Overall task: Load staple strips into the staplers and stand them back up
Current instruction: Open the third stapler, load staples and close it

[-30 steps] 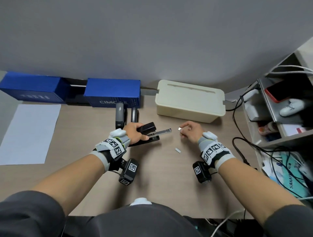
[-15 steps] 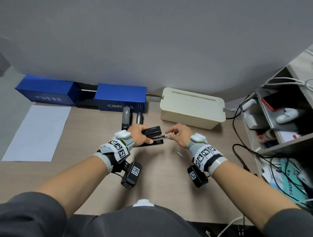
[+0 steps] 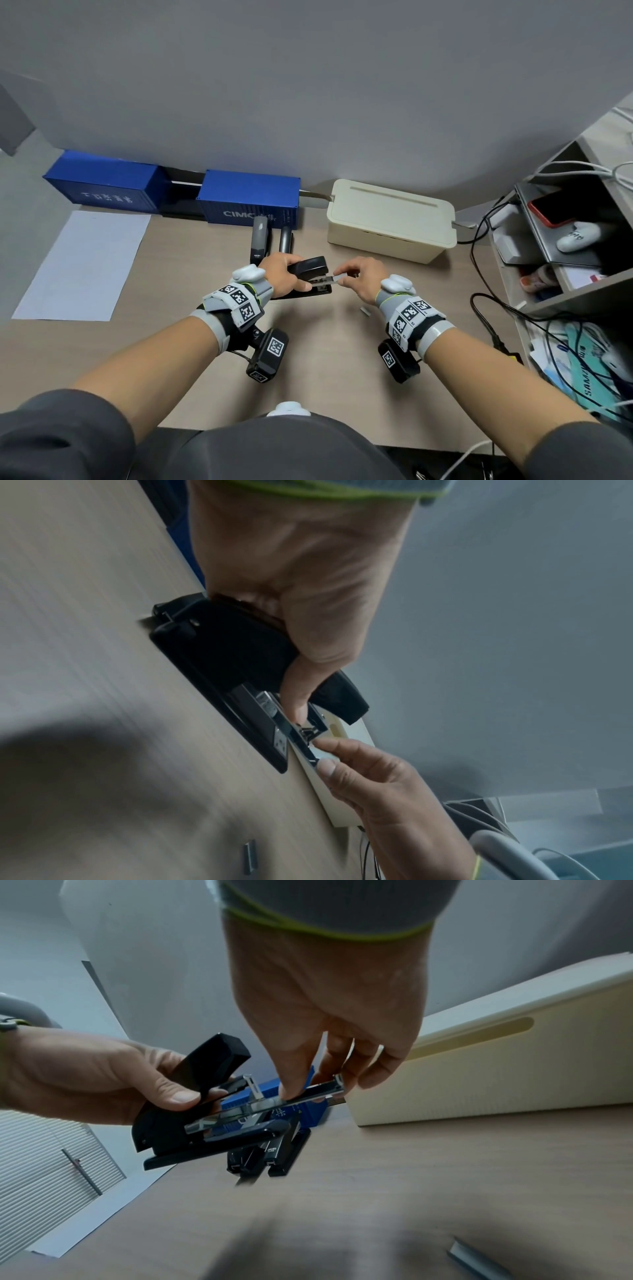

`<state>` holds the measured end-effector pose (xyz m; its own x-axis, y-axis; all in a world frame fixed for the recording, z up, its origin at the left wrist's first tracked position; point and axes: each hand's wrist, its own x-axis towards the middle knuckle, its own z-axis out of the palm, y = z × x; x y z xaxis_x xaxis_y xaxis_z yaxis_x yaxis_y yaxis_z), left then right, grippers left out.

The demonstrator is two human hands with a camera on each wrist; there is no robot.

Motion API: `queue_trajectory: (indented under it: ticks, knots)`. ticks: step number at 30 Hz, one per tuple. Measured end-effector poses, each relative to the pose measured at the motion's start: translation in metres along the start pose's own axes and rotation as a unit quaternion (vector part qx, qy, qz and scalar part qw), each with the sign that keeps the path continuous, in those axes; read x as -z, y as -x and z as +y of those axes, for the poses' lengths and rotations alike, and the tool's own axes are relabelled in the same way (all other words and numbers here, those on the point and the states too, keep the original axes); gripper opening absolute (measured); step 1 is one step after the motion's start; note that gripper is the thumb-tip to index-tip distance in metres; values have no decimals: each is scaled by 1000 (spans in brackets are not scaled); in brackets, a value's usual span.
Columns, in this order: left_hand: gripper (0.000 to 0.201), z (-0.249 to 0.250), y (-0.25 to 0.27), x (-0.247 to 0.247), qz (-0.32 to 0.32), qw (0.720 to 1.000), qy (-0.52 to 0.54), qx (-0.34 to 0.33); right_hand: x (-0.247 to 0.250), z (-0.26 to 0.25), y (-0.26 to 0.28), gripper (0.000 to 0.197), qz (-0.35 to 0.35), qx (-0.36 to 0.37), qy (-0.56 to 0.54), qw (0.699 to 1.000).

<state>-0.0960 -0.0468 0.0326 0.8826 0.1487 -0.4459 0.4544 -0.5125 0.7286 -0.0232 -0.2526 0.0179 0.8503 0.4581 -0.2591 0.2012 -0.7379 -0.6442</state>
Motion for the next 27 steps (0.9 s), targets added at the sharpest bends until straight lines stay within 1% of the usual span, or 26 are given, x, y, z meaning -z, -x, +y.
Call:
queue_trajectory:
  ticks: [7,9,12,14,16,18,20,21,23,26,27]
  knots:
    - [40,-11,1,-2,0,999,23,25,-13,2,-2,25,-45,0,-77,996]
    - [41,-17,0,-2,3,999,27,39,-13,7,-5,30,-31,-15,-105,994]
    - [40,-28,2,-1,11,998,21,66,-11,26,-8,27,29,-60,-136,989]
    - [42,-36,4,0,16,996,14,84,-11,43,-7,21,33,-114,-111,987]
    - [48,-44,6,1,25,995,18,100,-17,62,-3,17,-2,-182,-56,982]
    - [52,-48,8,1,36,993,28,108,-25,77,1,23,-41,-235,22,971]
    - [50,-51,11,2,40,992,36,110,-35,85,4,30,-44,-254,74,963]
    - [49,-53,13,1,41,992,37,113,-40,86,6,30,-42,-260,88,961]
    - [44,-58,16,1,43,991,39,122,-51,87,6,23,-45,-263,97,959]
    - [35,-64,22,0,44,989,41,134,-59,86,6,6,-34,-262,97,959]
    - [34,-66,22,0,46,989,40,134,-61,86,5,8,-34,-264,100,959]
